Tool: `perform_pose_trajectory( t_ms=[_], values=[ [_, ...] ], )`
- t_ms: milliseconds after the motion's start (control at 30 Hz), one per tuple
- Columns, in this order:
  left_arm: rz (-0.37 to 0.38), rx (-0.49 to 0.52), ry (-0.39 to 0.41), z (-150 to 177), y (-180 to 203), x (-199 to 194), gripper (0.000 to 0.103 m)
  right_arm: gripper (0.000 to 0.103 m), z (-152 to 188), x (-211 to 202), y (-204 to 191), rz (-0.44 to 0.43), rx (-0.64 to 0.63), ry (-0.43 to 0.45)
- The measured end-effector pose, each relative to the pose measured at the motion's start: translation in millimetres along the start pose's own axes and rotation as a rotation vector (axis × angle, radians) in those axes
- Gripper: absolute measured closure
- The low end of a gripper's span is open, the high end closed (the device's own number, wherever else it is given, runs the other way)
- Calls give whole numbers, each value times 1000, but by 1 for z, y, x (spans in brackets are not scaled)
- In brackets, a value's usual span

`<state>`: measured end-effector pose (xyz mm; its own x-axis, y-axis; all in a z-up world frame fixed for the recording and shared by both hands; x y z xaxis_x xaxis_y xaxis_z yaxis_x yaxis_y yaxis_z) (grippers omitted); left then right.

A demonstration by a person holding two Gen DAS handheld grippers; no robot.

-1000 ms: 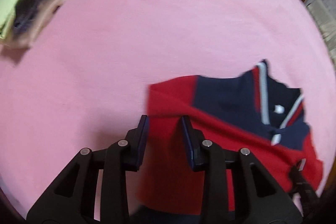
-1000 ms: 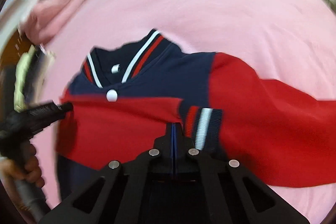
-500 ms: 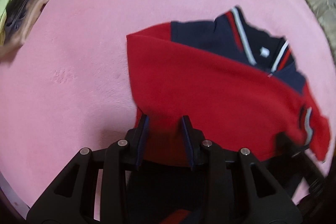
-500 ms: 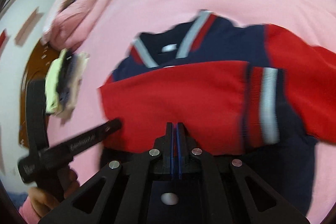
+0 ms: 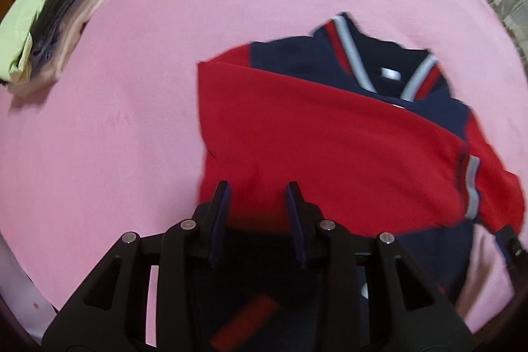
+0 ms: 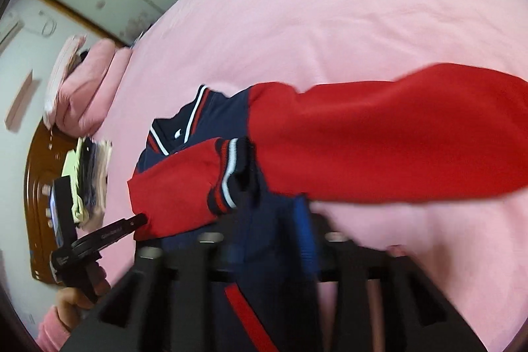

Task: Fold large clothes
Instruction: 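Fold the held red sleeve across the jacket body toward the other sleeve with the left tool, then open the left tool on the folded sleeve while the right tool grasps the other red cuff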

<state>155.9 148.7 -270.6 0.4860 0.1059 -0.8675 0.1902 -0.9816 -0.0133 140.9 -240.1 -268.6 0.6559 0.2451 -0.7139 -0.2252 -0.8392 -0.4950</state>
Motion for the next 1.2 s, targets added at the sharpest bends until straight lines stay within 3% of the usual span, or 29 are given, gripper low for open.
perform_pose_trajectory(
  t_ms=[33, 67, 100, 133, 400, 567, 667, 933, 1033, 1200],
  values=[
    [14, -10, -9, 1, 6, -5, 61, 47, 0, -12, 7, 10, 19, 8],
    [26, -19, -18, 5, 7, -14, 49, 42, 0, -25, 17, 24, 45, 17],
    [35, -24, -26, 9, 10, -23, 40, 41, 0, -36, 26, 35, 65, 21],
    [42, -27, -29, 12, 11, -30, 37, 41, 1, -45, 36, 50, 100, 26],
    [170, 32, -118, 57, 54, -63, 35, 41, 12, -97, 131, 187, 358, 96],
    [195, 70, -148, 78, 96, -85, 35, 41, 7, -106, 192, 247, 517, 162],
    [210, 65, -174, 70, 128, -88, 35, 49, 3, -105, 224, 256, 611, 201],
    [202, 66, -168, 68, 126, -87, 35, 82, -18, -107, 261, 245, 687, 313],
    [187, 45, -162, 66, 111, -90, 35, 90, -24, -109, 254, 240, 659, 353],
    [163, 12, -148, 51, 72, -98, 35, 92, -39, -124, 214, 233, 569, 444]
  ],
)
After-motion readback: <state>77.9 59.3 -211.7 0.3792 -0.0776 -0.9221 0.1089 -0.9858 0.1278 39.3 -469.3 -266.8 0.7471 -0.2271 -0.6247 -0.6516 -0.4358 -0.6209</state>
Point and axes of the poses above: each gripper's, at about its wrist camera, not at the fingertips, and x roughly the way its jaws point, y to its right, z to its underside, the point moved 3 cm from there along x, roughly the way its jaws point, and after that the axes turned 15 degrees about y, right-handed, at the moved point
